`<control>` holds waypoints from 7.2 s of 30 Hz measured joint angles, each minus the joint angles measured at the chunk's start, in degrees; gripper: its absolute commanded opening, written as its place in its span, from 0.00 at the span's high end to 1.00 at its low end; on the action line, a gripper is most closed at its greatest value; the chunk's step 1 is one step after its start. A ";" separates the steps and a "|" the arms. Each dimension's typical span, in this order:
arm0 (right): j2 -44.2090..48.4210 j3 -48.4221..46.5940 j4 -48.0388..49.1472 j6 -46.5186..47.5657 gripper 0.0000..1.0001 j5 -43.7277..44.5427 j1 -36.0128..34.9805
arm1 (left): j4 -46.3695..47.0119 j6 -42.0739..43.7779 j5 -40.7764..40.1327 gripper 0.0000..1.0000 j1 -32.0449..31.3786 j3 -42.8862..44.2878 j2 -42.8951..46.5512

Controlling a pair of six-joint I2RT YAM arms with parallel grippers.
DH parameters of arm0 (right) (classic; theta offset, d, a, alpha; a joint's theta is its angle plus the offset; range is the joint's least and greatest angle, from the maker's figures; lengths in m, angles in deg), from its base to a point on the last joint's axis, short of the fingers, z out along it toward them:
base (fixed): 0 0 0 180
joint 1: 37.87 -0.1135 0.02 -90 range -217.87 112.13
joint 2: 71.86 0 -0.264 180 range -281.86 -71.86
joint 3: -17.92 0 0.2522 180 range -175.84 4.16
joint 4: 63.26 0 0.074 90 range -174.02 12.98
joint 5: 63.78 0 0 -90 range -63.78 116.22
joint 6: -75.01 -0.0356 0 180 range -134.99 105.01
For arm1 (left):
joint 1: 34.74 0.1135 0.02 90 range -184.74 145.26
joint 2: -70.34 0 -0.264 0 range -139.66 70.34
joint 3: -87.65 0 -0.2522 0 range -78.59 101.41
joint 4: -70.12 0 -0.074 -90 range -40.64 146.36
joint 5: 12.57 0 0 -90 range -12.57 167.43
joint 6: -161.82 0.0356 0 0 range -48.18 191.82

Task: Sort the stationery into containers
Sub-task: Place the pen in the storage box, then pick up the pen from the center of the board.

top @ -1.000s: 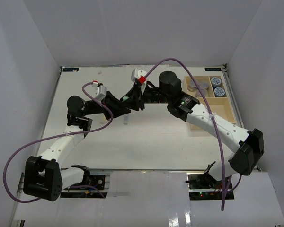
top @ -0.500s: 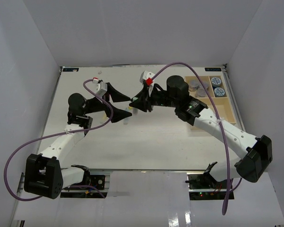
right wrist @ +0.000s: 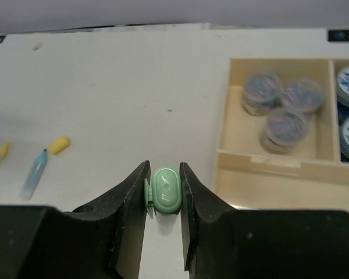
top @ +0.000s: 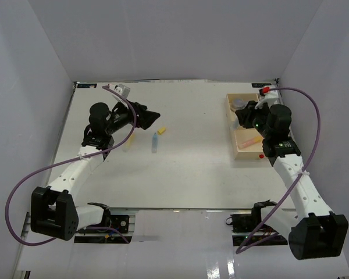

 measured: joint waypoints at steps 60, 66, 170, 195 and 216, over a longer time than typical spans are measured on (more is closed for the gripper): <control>8.92 20.44 3.23 -11.23 0.03 -10.05 23.34 | -42.80 14.08 -43.06 0.14 0.17 13.00 -28.76; 8.83 20.70 3.63 -11.19 0.03 -10.71 23.30 | -44.06 14.80 -42.91 0.23 0.46 13.42 -31.36; -35.06 -24.90 16.96 -16.57 0.73 3.34 -39.21 | -13.70 21.03 -22.32 0.97 -9.16 -5.68 13.92; -20.46 -13.31 18.58 -9.90 0.92 -10.19 -29.88 | -13.70 21.97 -12.39 0.08 -9.09 -5.70 15.08; -16.98 -15.91 16.11 -2.16 0.92 -39.69 -25.66 | -5.88 13.31 17.77 0.25 -8.94 2.78 5.05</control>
